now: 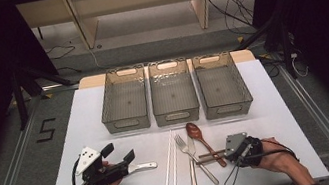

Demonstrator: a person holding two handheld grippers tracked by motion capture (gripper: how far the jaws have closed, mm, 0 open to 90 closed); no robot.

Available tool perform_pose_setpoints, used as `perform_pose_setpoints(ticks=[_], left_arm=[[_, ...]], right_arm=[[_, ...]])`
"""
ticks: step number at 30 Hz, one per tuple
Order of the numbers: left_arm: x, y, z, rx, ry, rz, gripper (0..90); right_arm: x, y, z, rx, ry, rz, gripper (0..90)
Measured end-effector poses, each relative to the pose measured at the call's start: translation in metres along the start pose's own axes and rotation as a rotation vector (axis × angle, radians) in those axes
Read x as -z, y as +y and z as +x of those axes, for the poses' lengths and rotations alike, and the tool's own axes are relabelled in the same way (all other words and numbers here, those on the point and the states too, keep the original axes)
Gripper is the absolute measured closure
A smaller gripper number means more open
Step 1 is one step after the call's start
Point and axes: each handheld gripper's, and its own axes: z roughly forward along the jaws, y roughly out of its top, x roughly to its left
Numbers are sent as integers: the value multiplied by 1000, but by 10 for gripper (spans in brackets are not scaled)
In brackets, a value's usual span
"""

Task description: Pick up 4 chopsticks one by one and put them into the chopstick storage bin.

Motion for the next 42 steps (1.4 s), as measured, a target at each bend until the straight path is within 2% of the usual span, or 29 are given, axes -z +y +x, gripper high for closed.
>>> perform_pose_setpoints(ticks=[4, 6, 9, 16, 24, 29, 34, 35, 38, 42], left_arm=[[0, 0, 0, -3, 0, 1, 160], [0, 0, 0, -3, 0, 1, 159], [-1, 0, 0, -3, 1, 1, 159], [0, 0, 0, -4, 1, 1, 159], [0, 0, 0, -1, 2, 0, 159], [0, 0, 0, 0, 3, 1, 160], [0, 0, 0, 0, 3, 2, 159], [0, 0, 0, 1, 3, 1, 159], [0, 0, 0, 1, 4, 1, 159], [0, 0, 0, 2, 4, 0, 159]], right_arm=[[1, 0, 0, 14, 10, 11, 734], [2, 2, 1, 55, 21, 31, 742], [3, 3, 1, 73, 30, 43, 762], [3, 9, 2, 151, 69, 94, 793], [4, 11, 4, 202, 93, 102, 842], [6, 10, 6, 224, 121, 86, 848], [14, 11, 4, 201, 109, 37, 851], [20, 13, 2, 175, 105, 5, 851], [24, 16, -1, 152, 103, -26, 851], [31, 25, -7, 85, 92, -89, 851]])
